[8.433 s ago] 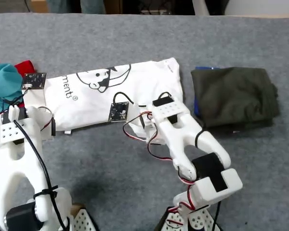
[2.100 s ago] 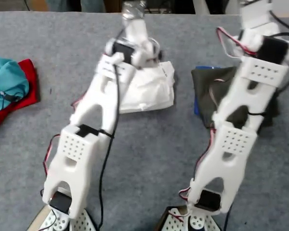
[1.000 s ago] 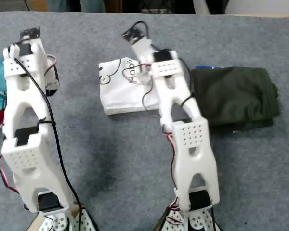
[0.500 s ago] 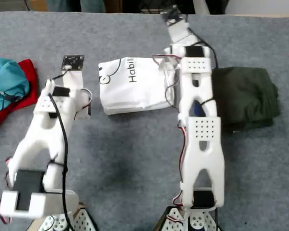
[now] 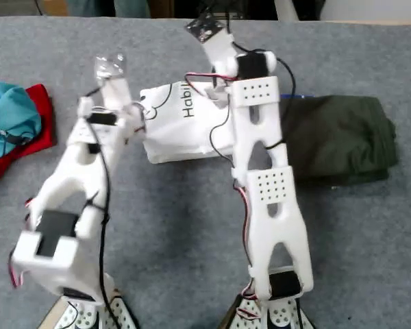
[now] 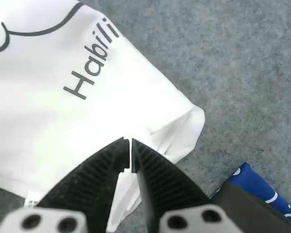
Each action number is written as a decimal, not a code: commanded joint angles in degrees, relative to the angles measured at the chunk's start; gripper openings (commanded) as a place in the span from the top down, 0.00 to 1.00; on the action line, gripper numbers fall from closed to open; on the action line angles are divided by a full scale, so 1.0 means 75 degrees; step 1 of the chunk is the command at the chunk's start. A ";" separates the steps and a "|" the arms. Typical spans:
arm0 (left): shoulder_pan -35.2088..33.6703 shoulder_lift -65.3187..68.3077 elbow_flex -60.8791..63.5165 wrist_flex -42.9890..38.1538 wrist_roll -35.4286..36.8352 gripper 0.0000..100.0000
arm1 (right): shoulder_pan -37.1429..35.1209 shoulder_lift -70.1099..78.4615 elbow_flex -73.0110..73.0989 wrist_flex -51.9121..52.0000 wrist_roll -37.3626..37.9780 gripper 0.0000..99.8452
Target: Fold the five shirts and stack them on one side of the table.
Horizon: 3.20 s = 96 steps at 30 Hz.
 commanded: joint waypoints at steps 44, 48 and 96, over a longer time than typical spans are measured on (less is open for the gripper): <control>0.0076 0.6224 -0.8961 0.1840 0.0985 0.96 | 0.0973 -0.3264 0.7637 -0.1055 -0.1242 0.99; 0.0147 0.7490 -1.1247 0.3153 0.0246 0.97 | 0.1465 -0.3089 0.7812 -0.1078 -0.0668 0.99; -0.1119 0.6552 -1.5197 0.8229 -0.1629 0.97 | -0.0152 -0.0522 0.4273 -0.0023 -0.7994 0.64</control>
